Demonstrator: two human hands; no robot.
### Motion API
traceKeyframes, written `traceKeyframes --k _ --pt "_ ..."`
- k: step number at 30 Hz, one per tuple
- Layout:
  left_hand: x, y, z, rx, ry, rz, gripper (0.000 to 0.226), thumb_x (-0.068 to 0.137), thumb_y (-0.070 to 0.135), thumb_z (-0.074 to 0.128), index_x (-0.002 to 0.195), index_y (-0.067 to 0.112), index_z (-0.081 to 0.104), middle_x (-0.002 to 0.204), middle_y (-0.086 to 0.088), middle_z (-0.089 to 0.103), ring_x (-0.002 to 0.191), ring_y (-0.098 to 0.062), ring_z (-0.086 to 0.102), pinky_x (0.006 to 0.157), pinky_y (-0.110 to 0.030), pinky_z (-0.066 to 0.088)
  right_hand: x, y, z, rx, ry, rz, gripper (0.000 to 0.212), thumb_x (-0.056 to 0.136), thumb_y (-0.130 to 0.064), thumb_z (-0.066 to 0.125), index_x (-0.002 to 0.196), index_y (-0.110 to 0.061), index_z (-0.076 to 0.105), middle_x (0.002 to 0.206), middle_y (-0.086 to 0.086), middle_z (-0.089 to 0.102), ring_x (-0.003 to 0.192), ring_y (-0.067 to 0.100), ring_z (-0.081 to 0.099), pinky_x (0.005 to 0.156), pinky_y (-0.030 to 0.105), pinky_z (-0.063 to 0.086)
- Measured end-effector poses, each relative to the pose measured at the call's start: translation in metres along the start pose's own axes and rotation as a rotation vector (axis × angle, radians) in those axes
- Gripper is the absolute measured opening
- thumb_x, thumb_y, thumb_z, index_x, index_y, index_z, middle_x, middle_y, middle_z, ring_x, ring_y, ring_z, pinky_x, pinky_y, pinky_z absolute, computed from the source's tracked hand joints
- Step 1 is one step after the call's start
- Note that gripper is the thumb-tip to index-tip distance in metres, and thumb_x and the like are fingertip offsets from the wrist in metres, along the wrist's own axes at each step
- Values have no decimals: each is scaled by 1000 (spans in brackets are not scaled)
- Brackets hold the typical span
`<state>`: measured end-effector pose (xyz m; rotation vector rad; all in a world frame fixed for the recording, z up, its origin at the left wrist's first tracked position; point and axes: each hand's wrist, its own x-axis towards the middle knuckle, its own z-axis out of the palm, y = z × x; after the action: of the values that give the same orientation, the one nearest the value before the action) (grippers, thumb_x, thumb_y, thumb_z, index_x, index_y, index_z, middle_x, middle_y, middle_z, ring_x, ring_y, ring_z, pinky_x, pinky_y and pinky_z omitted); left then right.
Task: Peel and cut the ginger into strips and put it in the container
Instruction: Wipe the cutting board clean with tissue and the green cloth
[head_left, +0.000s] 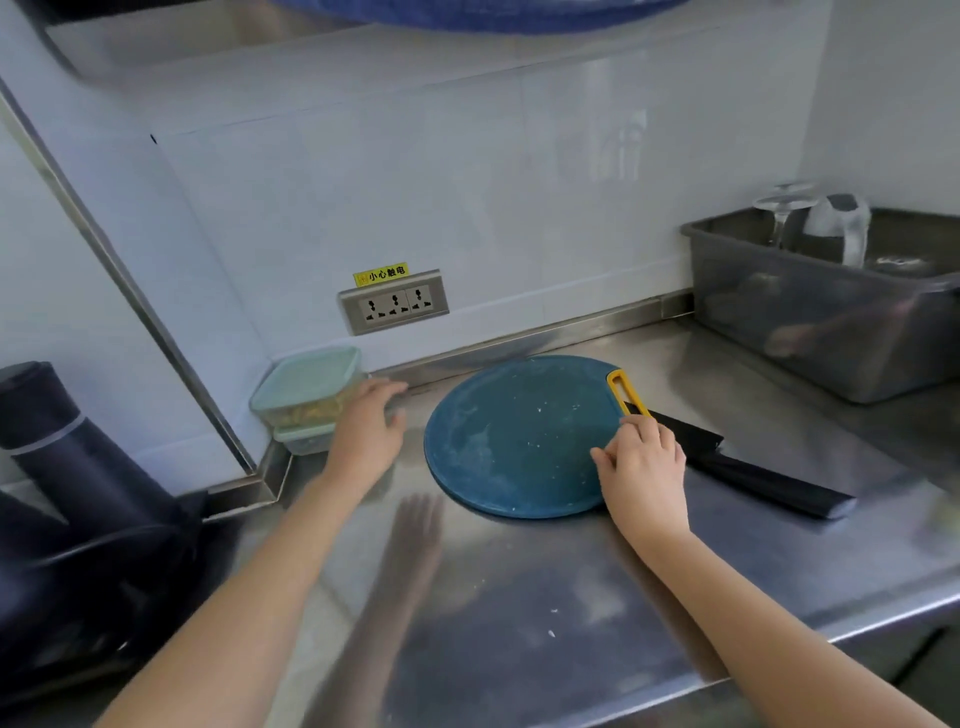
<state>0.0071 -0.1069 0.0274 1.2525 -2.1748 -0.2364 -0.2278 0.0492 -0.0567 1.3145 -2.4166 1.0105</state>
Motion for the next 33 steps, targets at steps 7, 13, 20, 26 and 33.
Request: traceKeyframes --k 7,13,20,26,33 --pt "-29 60 29 -772 -163 -749 10 88 8 59 95 1 62 96 -12 66 74 -23 60 62 -28 45 -4 2 -13 320 28 249 21 91 -14 57 109 -8 49 116 8 43 106 24 43 84 35 43" --pt "-25 71 17 -1072 -112 -1087 14 89 16 59 91 9 46 80 -6 44 80 -17 49 81 -31 42 -4 5 -16 404 -40 316 22 91 -8 50 112 -12 49 123 5 43 104 22 49 90 41 47" --pt "-36 88 31 -1370 -92 -1092 31 95 28 56 121 12 52 108 -11 62 98 -30 61 78 -44 49 -4 4 -20 457 -38 335 17 93 -14 47 109 -13 51 118 3 44 92 17 49 86 34 47" --pt "-61 108 38 -1430 136 -1156 45 96 42 49 132 15 48 120 -7 61 89 -26 61 66 -38 51 -7 6 -51 631 -35 316 24 101 -21 42 114 -12 59 134 2 42 98 10 48 92 19 34" --pt "-97 157 11 -1631 28 -904 26 98 33 50 118 16 50 106 -2 63 80 -20 63 60 -37 55 4 12 -138 1191 57 596 22 94 -6 50 112 -15 60 117 6 65 104 22 61 100 43 47"
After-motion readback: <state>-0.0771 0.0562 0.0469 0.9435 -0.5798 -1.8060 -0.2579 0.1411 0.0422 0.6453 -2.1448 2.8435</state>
